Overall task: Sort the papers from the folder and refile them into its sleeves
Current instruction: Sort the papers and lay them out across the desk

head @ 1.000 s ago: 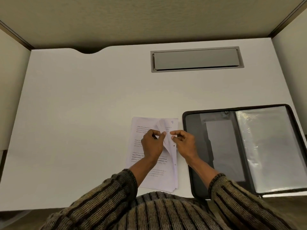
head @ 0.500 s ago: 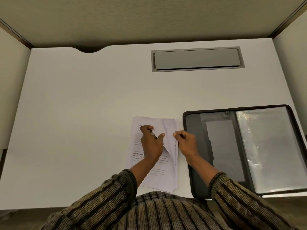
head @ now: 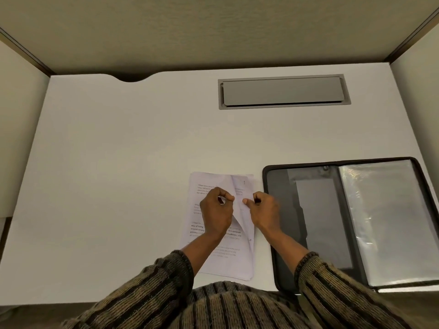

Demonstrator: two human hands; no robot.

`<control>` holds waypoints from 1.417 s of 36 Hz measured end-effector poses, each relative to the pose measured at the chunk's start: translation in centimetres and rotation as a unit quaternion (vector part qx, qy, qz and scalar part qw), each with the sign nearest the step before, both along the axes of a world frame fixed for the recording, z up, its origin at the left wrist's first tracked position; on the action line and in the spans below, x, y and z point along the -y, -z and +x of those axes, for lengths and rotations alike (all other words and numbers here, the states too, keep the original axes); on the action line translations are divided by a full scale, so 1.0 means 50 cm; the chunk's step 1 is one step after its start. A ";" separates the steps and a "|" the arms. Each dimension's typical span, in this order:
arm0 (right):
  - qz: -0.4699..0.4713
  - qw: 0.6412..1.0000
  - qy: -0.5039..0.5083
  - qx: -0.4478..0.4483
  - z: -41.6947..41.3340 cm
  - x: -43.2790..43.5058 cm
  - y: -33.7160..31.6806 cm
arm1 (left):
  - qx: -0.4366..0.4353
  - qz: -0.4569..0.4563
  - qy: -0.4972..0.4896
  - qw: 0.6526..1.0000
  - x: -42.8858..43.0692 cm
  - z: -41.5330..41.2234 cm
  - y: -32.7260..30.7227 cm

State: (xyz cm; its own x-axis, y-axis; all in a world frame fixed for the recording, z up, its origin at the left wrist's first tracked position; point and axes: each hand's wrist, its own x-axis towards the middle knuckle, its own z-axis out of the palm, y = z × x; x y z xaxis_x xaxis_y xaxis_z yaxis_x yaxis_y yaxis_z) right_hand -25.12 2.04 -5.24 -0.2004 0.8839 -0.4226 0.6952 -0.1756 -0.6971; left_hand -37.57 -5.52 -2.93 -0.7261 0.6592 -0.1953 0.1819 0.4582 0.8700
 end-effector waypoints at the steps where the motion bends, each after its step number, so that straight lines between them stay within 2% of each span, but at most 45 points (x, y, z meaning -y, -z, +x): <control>1: 0.011 1.000 -0.006 0.006 0.001 0.001 0.001 | -0.001 0.000 0.000 1.000 -0.001 -0.001 -0.004; 9: 0.113 0.993 -0.029 0.033 0.011 0.014 -0.013 | -0.031 -0.018 -0.019 0.999 -0.013 -0.004 -0.030; 16: 0.170 0.984 0.027 0.032 0.020 0.024 -0.061 | -0.039 -0.033 -0.039 0.998 -0.014 -0.010 -0.039; 19: 0.153 0.987 0.034 0.019 0.032 0.025 -0.068 | -0.042 -0.036 -0.045 0.997 -0.014 -0.012 -0.045; 24: 0.025 1.000 0.002 0.013 0.048 0.021 -0.058 | -0.039 -0.044 -0.053 0.997 -0.017 -0.016 -0.052; 26: 0.020 0.999 -0.006 0.030 0.058 0.026 -0.052 | -0.038 -0.047 -0.056 0.997 -0.021 -0.017 -0.053; 32: 0.163 0.982 0.073 0.066 0.084 0.024 -0.093 | -0.034 -0.070 -0.060 0.995 -0.039 -0.022 -0.059; 42: 0.328 0.934 0.138 0.024 0.153 -0.038 -0.168 | -0.045 -0.098 -0.026 0.994 -0.070 -0.013 -0.037; 46: 0.360 0.919 0.162 0.003 0.192 -0.078 -0.203 | -0.051 -0.096 0.000 0.994 -0.074 0.005 -0.033; 51: 0.332 0.923 0.187 -0.046 0.241 -0.125 -0.236 | -0.035 -0.089 0.013 0.995 -0.078 0.038 -0.043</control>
